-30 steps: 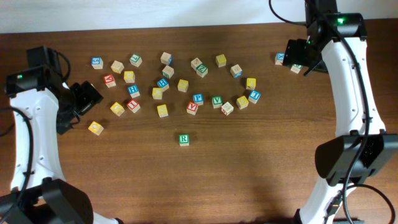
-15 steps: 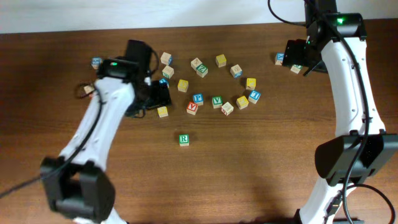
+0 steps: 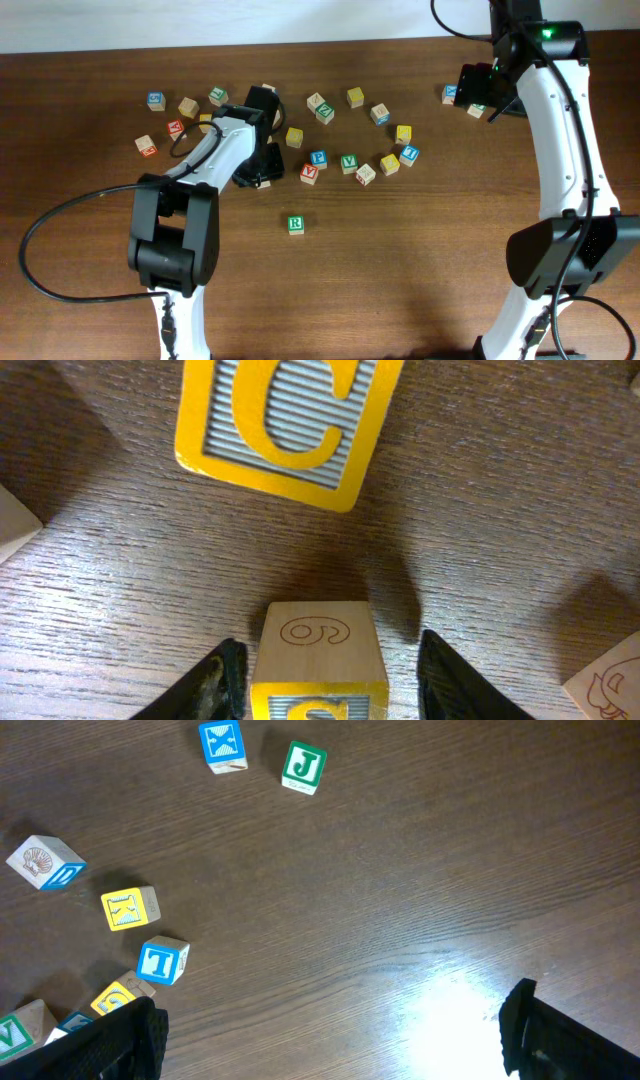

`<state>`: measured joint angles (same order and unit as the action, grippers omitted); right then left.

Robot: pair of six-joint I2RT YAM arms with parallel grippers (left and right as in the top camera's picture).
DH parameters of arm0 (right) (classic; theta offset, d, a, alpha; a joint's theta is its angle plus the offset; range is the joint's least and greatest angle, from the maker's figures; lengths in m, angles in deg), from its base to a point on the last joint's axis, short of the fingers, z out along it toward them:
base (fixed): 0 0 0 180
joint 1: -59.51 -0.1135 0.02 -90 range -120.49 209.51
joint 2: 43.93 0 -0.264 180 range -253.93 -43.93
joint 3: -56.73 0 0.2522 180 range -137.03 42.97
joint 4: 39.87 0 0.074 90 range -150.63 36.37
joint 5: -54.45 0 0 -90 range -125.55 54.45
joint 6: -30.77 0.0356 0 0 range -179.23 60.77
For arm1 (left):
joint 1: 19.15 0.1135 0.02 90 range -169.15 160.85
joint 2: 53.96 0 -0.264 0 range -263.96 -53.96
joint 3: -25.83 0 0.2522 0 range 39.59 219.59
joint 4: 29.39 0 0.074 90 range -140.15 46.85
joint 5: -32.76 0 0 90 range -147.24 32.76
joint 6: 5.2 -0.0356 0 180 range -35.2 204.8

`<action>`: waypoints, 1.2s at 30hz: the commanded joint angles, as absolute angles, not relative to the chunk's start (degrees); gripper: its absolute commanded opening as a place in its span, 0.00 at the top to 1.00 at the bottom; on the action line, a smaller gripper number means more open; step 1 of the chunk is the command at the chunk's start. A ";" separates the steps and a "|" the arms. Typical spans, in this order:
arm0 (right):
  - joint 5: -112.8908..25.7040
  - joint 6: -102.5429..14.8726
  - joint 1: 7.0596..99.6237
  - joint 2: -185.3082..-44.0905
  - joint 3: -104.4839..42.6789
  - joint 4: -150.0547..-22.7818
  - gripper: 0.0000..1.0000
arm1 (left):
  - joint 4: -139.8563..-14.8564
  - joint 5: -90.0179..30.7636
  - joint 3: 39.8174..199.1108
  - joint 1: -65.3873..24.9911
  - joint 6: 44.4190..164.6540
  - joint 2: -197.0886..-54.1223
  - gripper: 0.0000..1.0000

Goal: Spell out RSS
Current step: 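Grasp the yellow S block with the left gripper and set it beside R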

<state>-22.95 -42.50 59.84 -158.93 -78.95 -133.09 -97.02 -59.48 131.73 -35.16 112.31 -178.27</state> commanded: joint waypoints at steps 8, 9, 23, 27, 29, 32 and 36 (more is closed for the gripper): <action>-22.88 -42.50 59.91 -158.77 -79.13 -133.14 0.02 | -104.56 -60.21 136.75 -35.25 112.07 -179.08 0.77; -22.88 -42.50 59.91 -158.77 -79.13 -133.14 0.02 | -107.60 -60.03 139.57 -35.25 111.96 -179.08 0.78; -22.88 -42.50 59.91 -158.77 -79.13 -133.14 0.02 | -120.10 -52.99 145.21 -58.83 122.78 -179.52 0.79; -22.88 -42.50 59.91 -158.77 -79.13 -133.14 0.02 | -112.67 -58.72 138.24 -58.46 125.79 -179.54 0.81; -22.88 -42.50 59.91 -158.77 -79.13 -133.14 0.02 | -112.32 -62.83 136.47 -58.37 126.64 -179.54 0.80; -22.88 -42.50 59.91 -158.77 -79.13 -133.14 0.02 | -112.34 -64.66 134.85 -58.35 128.20 -179.54 0.80; -22.88 -42.50 59.91 -158.77 -79.13 -133.14 0.02 | -111.88 -66.30 134.52 -58.35 130.23 -179.54 0.79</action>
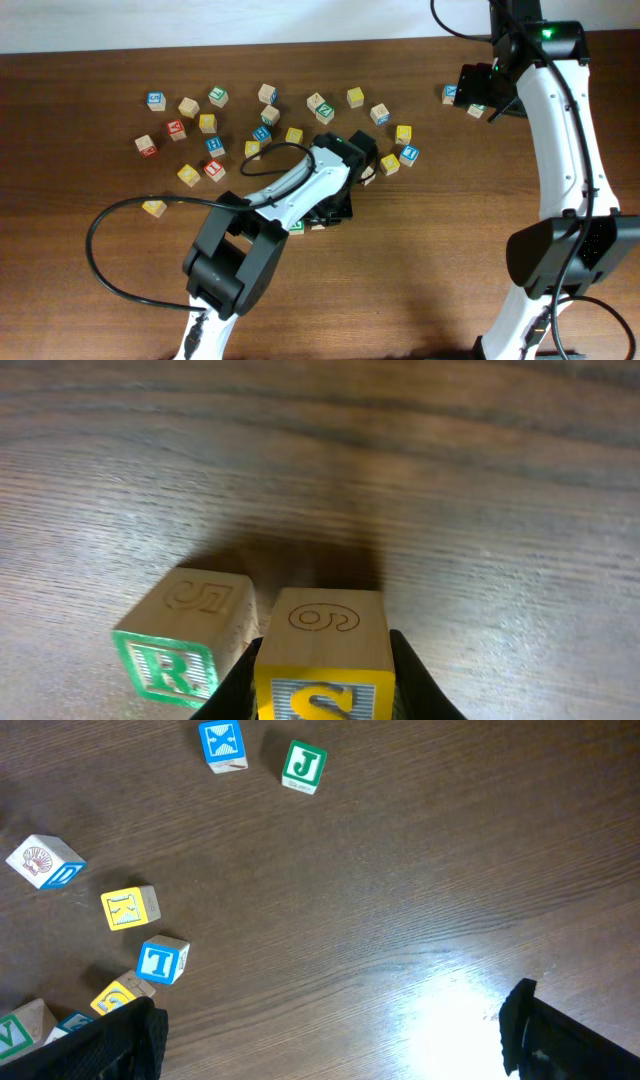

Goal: Spell out RSS
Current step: 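Grasp the yellow S block with the left gripper and set it beside R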

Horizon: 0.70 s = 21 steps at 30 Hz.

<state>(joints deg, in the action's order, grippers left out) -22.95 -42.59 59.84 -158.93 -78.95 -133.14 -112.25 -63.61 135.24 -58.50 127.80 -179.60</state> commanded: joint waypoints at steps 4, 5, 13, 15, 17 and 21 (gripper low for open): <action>-22.88 -42.50 59.91 -158.77 -79.13 -133.14 0.02 | -111.81 -65.01 132.53 -58.46 130.21 -179.54 0.79; -22.88 -42.50 59.91 -158.77 -79.13 -133.14 0.02 | -111.99 -64.99 132.29 -58.46 130.21 -179.54 0.79; -22.88 -42.50 59.91 -158.77 -79.13 -133.14 0.02 | -112.14 -63.53 132.29 -58.44 130.19 -179.54 0.56; -22.88 -42.50 59.91 -158.77 -79.13 -133.14 0.02 | -112.14 -63.53 132.32 -58.35 130.19 -179.54 0.55; -22.88 -42.50 59.91 -158.77 -79.13 -133.14 0.01 | -112.12 -63.53 132.38 -58.35 130.19 -179.54 0.55; -22.88 -42.50 59.91 -158.77 -79.13 -133.16 0.02 | -112.60 -63.55 134.98 -58.35 129.70 -179.52 0.57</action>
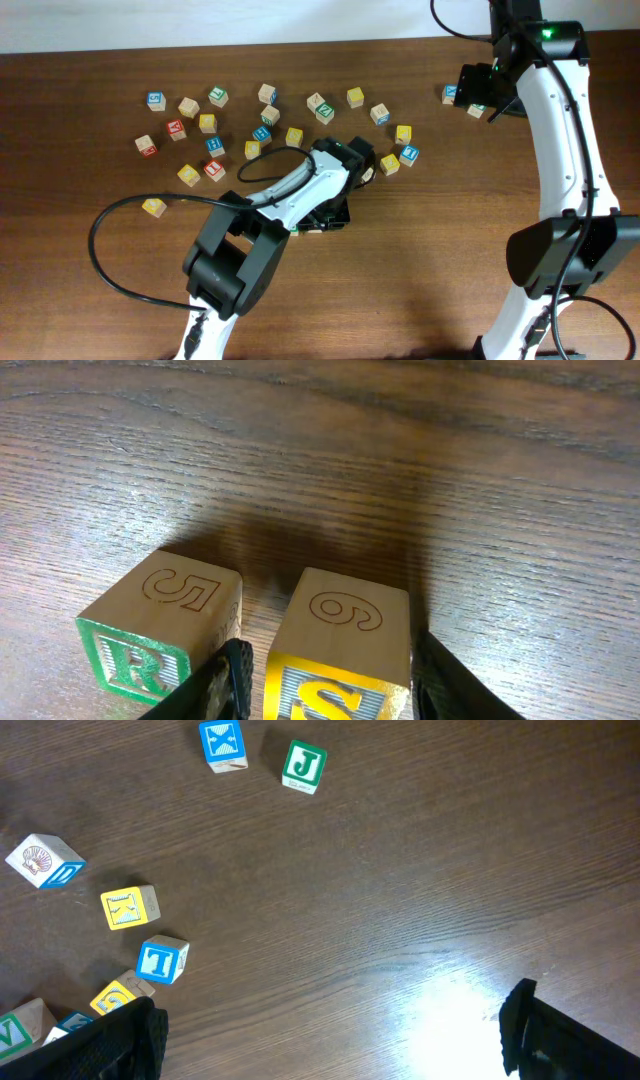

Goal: Spell out RSS
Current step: 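Grasp the yellow S block with the left gripper and set it beside R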

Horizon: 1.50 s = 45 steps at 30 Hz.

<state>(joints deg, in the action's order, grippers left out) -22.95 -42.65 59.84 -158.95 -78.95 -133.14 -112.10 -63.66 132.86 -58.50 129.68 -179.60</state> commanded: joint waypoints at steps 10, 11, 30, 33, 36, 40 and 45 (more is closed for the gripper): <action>-22.88 -42.50 59.91 -158.77 -79.13 -133.14 0.02 | -114.57 -62.61 138.09 -58.04 128.48 -179.54 0.62; -22.88 -42.50 59.91 -158.77 -79.13 -133.16 0.02 | -114.57 -62.61 138.09 -58.04 128.48 -179.54 0.63; -22.88 -42.50 59.91 -158.77 -79.13 -133.16 0.02 | -112.86 -62.92 135.29 -58.00 125.44 -179.65 0.75; -22.88 -42.50 59.91 -158.77 -79.13 -133.14 0.02 | -113.87 -60.53 135.29 -57.98 125.95 -179.65 0.79; -22.88 -42.50 59.91 -158.77 -79.13 -133.14 0.02 | -115.81 -60.45 135.29 -57.98 128.96 -179.65 0.79; -22.88 -42.50 59.91 -158.77 -79.13 -133.14 0.02 | -115.66 -63.13 135.29 -57.93 128.92 -179.65 0.79; -22.88 -42.50 59.91 -158.77 -79.13 -133.14 0.02 | -115.20 -65.67 135.29 -55.88 128.90 -179.65 0.79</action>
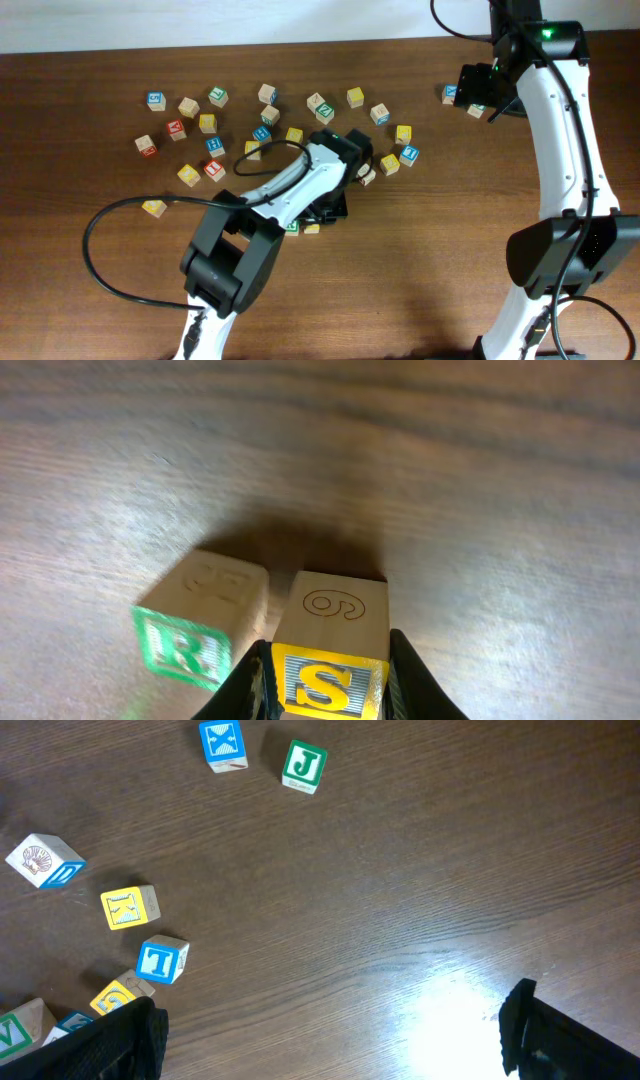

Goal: Spell out RSS

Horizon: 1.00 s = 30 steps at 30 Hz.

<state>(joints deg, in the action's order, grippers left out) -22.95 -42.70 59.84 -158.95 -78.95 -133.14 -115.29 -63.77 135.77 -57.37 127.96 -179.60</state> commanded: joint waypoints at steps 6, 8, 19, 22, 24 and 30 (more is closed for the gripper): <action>-22.88 -42.50 59.91 -158.77 -79.13 -133.14 0.02 | -115.66 -62.41 135.29 -55.62 128.90 -179.65 0.78; -22.88 -42.50 59.91 -158.77 -79.13 -133.14 0.02 | -115.86 -62.41 135.29 -55.62 128.87 -179.65 0.78; -22.88 -42.50 59.91 -158.77 -79.13 -133.14 0.01 | -116.34 -61.10 135.46 -55.66 127.56 -179.62 0.65; -22.88 -42.50 59.91 -158.77 -79.13 -133.14 0.02 | -117.80 -61.10 138.65 -55.66 125.86 -179.62 0.64; -22.88 -42.50 59.91 -158.77 -79.13 -133.16 0.02 | -119.92 -61.14 143.16 -54.96 125.22 -179.62 0.59; -22.88 -42.50 59.91 -158.77 -79.13 -133.14 0.02 | -124.67 -61.54 165.10 -45.15 114.93 -179.62 0.18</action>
<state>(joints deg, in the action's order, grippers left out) -22.95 -42.74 59.84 -158.93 -78.95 -133.09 -125.52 -61.10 157.78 -49.78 121.46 -180.11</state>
